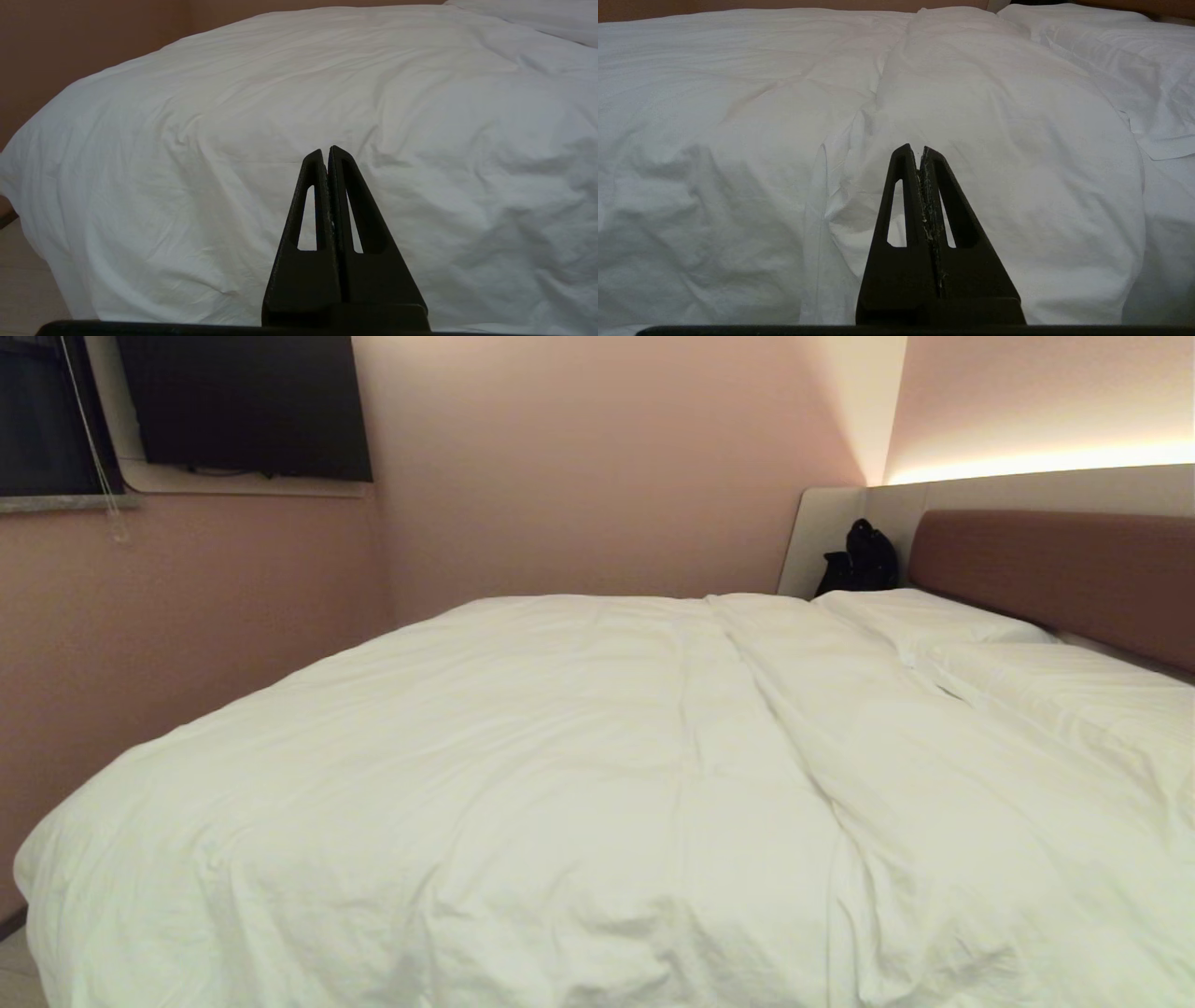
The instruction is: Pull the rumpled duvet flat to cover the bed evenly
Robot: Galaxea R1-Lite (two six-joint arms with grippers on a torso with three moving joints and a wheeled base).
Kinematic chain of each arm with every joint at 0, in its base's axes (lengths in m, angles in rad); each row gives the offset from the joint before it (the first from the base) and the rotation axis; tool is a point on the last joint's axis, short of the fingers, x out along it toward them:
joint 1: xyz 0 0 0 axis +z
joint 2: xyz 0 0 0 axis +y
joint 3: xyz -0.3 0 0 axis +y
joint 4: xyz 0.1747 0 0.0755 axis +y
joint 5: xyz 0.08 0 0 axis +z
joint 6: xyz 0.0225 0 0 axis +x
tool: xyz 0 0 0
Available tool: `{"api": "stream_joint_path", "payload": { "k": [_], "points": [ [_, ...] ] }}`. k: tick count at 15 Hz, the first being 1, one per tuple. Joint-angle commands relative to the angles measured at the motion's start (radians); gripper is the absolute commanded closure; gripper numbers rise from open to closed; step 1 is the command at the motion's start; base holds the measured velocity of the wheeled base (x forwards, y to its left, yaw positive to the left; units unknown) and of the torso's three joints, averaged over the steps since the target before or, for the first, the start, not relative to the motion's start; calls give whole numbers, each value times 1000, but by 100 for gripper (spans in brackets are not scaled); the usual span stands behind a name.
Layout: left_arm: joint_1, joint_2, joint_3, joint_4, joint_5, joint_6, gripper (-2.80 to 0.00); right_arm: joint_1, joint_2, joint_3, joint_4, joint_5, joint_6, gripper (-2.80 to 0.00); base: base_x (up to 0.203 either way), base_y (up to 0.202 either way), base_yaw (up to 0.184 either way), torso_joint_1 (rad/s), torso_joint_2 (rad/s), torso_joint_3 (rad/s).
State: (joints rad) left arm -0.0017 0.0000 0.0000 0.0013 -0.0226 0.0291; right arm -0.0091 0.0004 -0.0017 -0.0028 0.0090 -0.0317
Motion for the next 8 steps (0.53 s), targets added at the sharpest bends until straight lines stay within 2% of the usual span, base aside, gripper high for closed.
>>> {"api": "stream_joint_path", "payload": {
  "k": [1,8],
  "points": [
    [0,0,0,0,0,0,0,0,0,0,1,0,-1,0,0,0,0,0,0,0],
    [0,2,0,0,0,0,0,0,0,0,0,0,-1,0,0,0,0,0,0,0]
  ]
}}
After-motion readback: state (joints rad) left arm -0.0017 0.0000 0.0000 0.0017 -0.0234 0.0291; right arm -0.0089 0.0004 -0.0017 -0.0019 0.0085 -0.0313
